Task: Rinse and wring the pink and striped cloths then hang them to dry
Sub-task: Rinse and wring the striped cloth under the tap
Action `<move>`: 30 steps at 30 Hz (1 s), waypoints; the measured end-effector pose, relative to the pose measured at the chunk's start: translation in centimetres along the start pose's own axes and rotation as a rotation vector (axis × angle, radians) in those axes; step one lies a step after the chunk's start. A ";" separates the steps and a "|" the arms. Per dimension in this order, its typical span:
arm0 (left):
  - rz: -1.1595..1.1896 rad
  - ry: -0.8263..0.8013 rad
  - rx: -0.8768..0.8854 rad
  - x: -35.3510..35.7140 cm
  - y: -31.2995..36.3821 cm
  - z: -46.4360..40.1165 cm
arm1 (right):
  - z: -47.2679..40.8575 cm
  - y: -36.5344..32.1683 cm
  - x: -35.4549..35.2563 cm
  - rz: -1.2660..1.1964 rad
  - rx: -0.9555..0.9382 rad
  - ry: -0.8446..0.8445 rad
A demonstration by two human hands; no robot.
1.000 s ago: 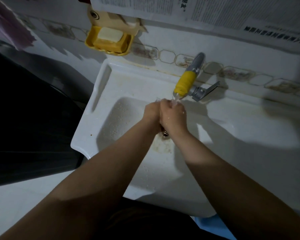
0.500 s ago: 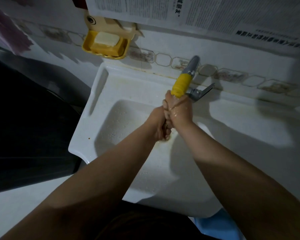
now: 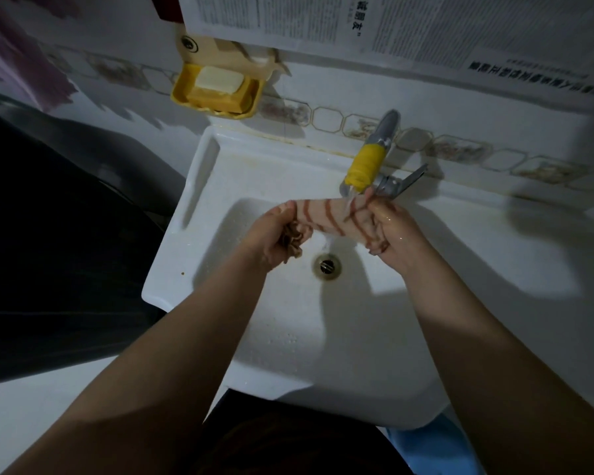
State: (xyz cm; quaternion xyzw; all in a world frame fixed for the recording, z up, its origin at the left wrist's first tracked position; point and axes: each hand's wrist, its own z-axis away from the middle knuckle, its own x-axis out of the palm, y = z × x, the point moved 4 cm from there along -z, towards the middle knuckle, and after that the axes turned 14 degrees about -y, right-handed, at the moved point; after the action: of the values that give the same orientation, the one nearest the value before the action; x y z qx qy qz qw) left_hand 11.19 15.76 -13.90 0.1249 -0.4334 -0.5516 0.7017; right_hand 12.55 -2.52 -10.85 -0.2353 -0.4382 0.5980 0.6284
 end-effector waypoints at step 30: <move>-0.017 -0.007 -0.171 2.2 0.7 1.2 | -2.2 0.2 2.1 0.075 0.125 0.328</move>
State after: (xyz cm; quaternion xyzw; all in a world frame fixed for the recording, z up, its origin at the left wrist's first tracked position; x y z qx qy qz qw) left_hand 10.81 14.40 -11.75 0.0661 -0.3860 -0.5928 0.7037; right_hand 14.05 0.07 -11.58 -0.3063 -0.2826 0.6010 0.6820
